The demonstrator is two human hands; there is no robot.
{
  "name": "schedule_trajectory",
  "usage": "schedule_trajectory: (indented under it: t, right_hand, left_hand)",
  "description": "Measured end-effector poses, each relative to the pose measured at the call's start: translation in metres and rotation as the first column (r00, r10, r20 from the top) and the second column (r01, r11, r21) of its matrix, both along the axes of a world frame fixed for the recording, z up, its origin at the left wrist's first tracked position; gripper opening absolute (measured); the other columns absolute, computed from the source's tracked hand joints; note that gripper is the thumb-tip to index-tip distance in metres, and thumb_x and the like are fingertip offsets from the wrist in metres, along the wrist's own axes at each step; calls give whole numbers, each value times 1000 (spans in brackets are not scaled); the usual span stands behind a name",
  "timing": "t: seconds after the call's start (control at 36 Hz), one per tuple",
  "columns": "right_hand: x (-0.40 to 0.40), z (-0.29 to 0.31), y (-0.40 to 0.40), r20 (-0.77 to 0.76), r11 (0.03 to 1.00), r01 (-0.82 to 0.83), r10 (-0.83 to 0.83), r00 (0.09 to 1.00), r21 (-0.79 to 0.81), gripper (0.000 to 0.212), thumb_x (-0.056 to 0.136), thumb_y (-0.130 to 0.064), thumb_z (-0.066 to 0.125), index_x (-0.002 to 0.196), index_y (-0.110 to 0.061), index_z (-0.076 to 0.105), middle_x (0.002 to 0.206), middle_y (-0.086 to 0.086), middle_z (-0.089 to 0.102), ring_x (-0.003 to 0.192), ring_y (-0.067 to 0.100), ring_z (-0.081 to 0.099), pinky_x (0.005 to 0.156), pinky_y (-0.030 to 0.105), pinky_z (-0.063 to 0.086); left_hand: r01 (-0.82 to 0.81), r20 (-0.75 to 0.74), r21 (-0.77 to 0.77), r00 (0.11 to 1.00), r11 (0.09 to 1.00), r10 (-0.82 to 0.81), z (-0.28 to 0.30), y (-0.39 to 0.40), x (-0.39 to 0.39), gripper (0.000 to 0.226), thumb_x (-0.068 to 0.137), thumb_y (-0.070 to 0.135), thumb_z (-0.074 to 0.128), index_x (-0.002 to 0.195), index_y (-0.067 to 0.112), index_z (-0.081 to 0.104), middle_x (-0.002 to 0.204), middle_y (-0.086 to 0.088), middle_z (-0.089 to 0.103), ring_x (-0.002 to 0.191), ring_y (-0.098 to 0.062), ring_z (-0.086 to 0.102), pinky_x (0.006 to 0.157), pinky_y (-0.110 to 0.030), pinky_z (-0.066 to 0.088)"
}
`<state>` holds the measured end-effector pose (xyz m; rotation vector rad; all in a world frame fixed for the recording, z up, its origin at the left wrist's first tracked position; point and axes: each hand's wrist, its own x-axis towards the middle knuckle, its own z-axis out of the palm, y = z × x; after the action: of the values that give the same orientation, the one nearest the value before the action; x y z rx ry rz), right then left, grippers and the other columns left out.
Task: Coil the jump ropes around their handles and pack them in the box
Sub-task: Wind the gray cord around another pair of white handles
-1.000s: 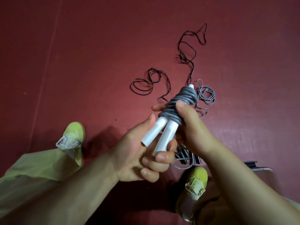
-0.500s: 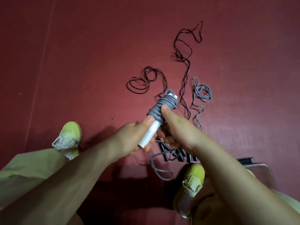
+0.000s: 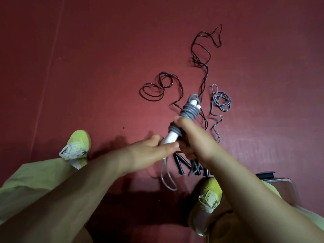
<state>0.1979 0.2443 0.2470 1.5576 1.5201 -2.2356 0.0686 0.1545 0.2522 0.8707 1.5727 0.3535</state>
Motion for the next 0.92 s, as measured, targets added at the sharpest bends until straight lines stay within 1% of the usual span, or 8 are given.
schedule_trajectory:
  t: [0.08,0.17,0.22,0.28,0.39,0.44,0.67,0.92]
  right_hand:
    - [0,0,0,-198,996,82,-87,976,-34,36,68,-48,55,74,-15,45,54,0,23,42,9,17,43,23,10]
    - [4,-1,-2,-348,993,106,-119,930,-54,44,61,-42,54,90,-9,53,49,-3,46,34,4,36,36,15,24]
    - [7,-1,-2,-436,995,83,-102,894,-62,47,59,-43,53,95,-12,57,49,-6,55,34,3,43,35,13,32]
    - [8,0,-3,-471,998,29,-51,880,-54,54,56,-48,52,97,-14,58,53,-1,58,36,9,45,37,14,33]
    - [7,0,-1,-368,995,-94,101,924,37,63,60,-49,51,94,4,54,75,24,42,56,22,31,47,24,24]
    - [6,-3,0,-307,982,-154,181,934,109,72,66,-50,48,91,17,46,70,31,39,54,22,33,50,28,29]
    - [9,-3,5,-144,964,-213,236,961,158,37,85,-47,42,76,-12,53,63,14,43,48,20,38,49,33,31]
    - [10,-5,4,-6,944,-254,262,965,211,31,102,-34,41,92,-11,59,74,4,58,48,15,42,42,25,35]
  left_hand:
    - [-192,385,-79,899,978,208,0,-2,-4,59,61,64,59,100,19,61,79,7,62,74,-11,55,82,-33,45]
    - [-136,715,-144,671,980,198,-3,-3,-10,60,52,58,81,96,18,72,83,-4,71,73,-17,65,74,-35,52]
    - [-103,834,-159,518,982,190,-4,-4,-12,62,47,57,86,93,18,75,88,-10,72,73,-18,68,69,-33,56]
    - [-96,853,-162,487,982,188,-5,-6,-10,60,44,55,88,89,18,76,88,-10,73,69,-16,68,65,-31,57]
    - [-152,727,-228,631,962,271,-7,-8,-2,63,36,49,92,86,17,72,76,-7,70,55,-10,60,54,-25,52]
    - [-169,644,-227,713,959,278,-5,-8,-1,53,53,38,87,96,16,67,72,-3,67,52,-9,57,54,-24,50]
    - [-205,372,-118,898,972,235,-5,-2,-2,3,84,22,64,83,19,62,60,5,59,45,-7,40,56,-26,40]
    - [-82,41,53,996,995,80,-22,0,-8,29,77,38,71,86,12,62,67,-2,68,48,-5,49,58,-27,41]
